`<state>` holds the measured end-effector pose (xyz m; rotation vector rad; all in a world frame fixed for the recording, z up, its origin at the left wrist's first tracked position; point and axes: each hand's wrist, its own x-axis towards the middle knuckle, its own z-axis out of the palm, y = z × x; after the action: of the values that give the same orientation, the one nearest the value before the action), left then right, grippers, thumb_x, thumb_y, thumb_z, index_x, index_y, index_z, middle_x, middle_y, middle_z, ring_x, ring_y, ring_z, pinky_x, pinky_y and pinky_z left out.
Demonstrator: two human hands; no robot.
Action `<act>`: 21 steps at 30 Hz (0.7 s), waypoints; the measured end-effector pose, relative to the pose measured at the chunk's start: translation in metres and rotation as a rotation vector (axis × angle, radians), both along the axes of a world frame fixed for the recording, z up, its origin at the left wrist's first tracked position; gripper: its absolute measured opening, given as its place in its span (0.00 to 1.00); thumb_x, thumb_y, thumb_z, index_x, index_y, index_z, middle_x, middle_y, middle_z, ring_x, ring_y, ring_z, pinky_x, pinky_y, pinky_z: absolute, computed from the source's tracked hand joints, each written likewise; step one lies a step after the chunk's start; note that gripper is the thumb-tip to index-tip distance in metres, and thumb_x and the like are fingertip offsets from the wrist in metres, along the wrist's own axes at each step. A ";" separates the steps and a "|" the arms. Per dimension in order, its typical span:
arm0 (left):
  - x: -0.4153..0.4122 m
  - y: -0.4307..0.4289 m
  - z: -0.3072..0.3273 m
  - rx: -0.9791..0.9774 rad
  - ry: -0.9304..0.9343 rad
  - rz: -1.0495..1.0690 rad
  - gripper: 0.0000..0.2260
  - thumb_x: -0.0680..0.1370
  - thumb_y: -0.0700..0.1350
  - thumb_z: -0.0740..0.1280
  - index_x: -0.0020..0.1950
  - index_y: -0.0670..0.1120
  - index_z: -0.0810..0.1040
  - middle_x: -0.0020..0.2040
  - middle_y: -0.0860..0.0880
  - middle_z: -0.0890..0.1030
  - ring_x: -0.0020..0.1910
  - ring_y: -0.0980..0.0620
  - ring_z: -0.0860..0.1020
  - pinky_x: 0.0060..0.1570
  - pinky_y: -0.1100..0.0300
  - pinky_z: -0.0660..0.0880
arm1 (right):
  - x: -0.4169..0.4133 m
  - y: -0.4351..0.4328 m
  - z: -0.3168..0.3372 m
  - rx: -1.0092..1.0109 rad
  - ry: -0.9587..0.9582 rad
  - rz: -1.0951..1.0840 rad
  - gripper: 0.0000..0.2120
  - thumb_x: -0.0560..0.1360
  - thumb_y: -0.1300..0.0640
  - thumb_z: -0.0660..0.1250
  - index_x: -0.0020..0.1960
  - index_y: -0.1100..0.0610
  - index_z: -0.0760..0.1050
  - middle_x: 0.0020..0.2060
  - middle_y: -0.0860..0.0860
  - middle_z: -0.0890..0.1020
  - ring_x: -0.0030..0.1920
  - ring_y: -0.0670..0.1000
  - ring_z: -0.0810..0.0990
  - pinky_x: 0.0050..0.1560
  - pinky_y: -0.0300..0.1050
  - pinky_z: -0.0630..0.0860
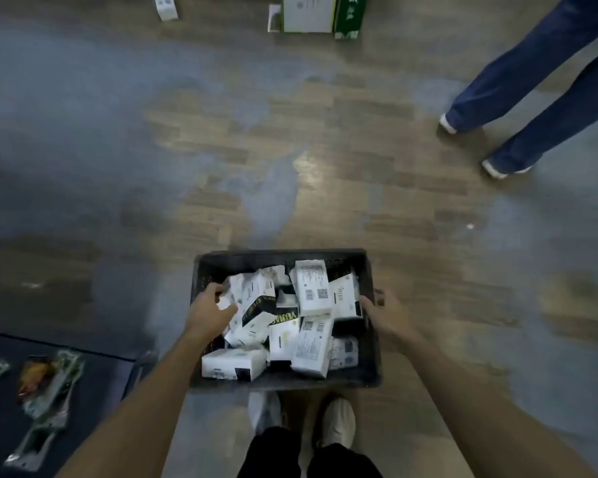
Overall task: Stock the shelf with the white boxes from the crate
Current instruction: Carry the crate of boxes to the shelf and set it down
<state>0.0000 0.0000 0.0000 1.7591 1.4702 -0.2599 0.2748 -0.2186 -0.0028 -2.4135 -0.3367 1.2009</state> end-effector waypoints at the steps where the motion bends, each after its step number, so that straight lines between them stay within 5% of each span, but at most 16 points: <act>1: -0.008 0.004 -0.018 0.000 0.011 0.043 0.26 0.75 0.43 0.71 0.71 0.42 0.68 0.61 0.41 0.77 0.58 0.41 0.76 0.57 0.47 0.75 | -0.002 0.000 -0.020 0.011 0.018 -0.067 0.30 0.78 0.40 0.65 0.74 0.54 0.64 0.68 0.54 0.74 0.66 0.57 0.74 0.65 0.55 0.73; 5: -0.042 0.015 -0.093 0.008 0.121 0.228 0.20 0.73 0.42 0.72 0.62 0.39 0.71 0.54 0.38 0.78 0.54 0.37 0.78 0.52 0.45 0.77 | -0.003 -0.014 -0.103 -0.004 0.002 -0.180 0.30 0.78 0.44 0.67 0.74 0.56 0.65 0.68 0.56 0.74 0.67 0.59 0.73 0.65 0.61 0.72; 8: -0.065 0.021 -0.138 0.020 0.204 0.349 0.29 0.74 0.45 0.73 0.69 0.36 0.66 0.63 0.34 0.73 0.62 0.35 0.73 0.60 0.42 0.74 | -0.004 -0.021 -0.147 -0.014 0.038 -0.239 0.27 0.79 0.45 0.64 0.73 0.57 0.66 0.67 0.57 0.75 0.66 0.59 0.74 0.66 0.61 0.72; 14: -0.082 0.040 -0.191 -0.137 -0.040 0.518 0.14 0.77 0.49 0.69 0.59 0.44 0.75 0.51 0.44 0.80 0.50 0.44 0.79 0.53 0.46 0.77 | 0.012 -0.023 -0.196 -0.011 0.062 -0.358 0.30 0.80 0.35 0.55 0.70 0.56 0.71 0.62 0.57 0.79 0.60 0.57 0.78 0.65 0.59 0.73; 18: -0.086 0.050 -0.198 -0.200 -0.169 0.662 0.11 0.76 0.49 0.71 0.52 0.44 0.79 0.46 0.44 0.83 0.43 0.45 0.81 0.47 0.48 0.80 | 0.020 -0.024 -0.205 0.025 0.121 -0.424 0.27 0.81 0.36 0.52 0.63 0.54 0.77 0.48 0.55 0.83 0.45 0.56 0.80 0.47 0.54 0.77; 21: -0.090 0.051 -0.193 -0.304 -0.240 0.761 0.12 0.74 0.49 0.73 0.47 0.41 0.81 0.40 0.44 0.81 0.36 0.47 0.78 0.37 0.54 0.75 | 0.022 -0.020 -0.199 0.013 0.192 -0.460 0.25 0.82 0.38 0.51 0.61 0.56 0.75 0.42 0.55 0.80 0.40 0.54 0.77 0.43 0.50 0.75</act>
<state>-0.0896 0.0513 -0.1927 0.8693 1.6968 0.1193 0.2971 -0.2383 -0.2022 -2.1729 0.2563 1.1900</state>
